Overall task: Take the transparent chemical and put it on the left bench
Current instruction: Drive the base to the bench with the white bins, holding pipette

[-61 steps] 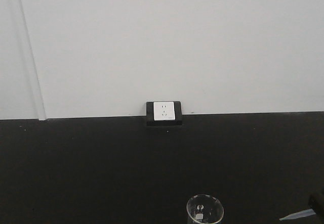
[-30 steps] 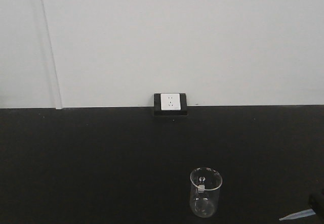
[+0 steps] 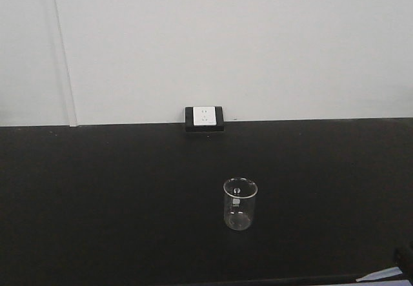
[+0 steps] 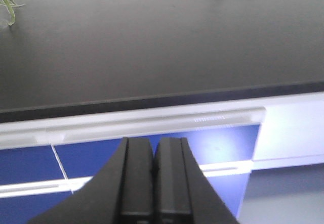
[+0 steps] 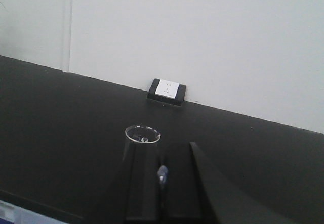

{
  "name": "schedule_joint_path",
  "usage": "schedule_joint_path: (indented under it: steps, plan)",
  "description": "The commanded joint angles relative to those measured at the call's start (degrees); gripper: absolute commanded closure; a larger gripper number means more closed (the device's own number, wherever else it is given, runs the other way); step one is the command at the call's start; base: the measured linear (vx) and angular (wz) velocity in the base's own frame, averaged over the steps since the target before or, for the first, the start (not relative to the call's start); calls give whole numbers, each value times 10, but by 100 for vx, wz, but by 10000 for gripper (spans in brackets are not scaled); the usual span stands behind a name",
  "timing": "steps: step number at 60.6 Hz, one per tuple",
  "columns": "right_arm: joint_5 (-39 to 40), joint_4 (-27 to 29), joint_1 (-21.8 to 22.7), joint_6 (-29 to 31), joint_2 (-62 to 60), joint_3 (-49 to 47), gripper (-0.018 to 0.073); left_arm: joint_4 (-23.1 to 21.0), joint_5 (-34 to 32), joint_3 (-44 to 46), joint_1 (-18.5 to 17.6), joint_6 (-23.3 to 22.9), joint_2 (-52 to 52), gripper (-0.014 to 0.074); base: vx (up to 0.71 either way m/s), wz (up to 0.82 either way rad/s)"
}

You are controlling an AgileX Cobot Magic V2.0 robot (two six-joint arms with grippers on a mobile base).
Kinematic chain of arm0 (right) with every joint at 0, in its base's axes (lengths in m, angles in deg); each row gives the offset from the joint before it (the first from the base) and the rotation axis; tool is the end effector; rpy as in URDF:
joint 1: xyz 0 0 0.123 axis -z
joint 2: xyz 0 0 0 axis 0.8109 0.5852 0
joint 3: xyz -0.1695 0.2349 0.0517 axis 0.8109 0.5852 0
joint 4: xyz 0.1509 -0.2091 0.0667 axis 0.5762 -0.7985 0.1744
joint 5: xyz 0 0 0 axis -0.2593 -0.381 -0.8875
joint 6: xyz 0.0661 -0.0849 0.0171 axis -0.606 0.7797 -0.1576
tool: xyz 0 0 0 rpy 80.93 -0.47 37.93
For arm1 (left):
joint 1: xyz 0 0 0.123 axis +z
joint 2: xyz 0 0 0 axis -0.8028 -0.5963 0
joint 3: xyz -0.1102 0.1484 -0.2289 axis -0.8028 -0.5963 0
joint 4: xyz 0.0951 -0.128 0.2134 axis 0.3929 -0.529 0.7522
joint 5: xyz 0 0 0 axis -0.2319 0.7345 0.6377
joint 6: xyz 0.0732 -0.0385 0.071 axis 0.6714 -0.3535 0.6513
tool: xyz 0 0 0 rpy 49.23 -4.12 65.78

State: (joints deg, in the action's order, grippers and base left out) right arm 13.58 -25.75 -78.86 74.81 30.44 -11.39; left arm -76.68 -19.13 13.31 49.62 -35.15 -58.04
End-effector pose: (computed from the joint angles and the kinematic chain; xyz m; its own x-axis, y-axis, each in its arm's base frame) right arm 0.1419 0.0506 0.2929 0.0527 -0.1710 -0.9839 -0.2983 0.9376 -0.1789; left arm 0.0801 -0.0053 0.2044 0.0604 0.0281 -0.9978 0.0643 0.9974 0.0320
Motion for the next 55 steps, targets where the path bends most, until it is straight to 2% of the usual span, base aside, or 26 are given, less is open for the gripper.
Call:
schedule_joint_path:
  steps: [1, 25, 55]
  plan:
    - [40, -8, 3, 5, -1, -17, 562, 0, -45, -9, -1, -4, 11, 600, -29, -10]
    - [36, -8, 3, 5, -1, -17, 562, 0, -45, -9, -1, -4, 11, 600, -32, -5]
    - [30, -8, 3, 5, -1, -17, 562, 0, -45, -9, -1, -4, 11, 600, -34, 14]
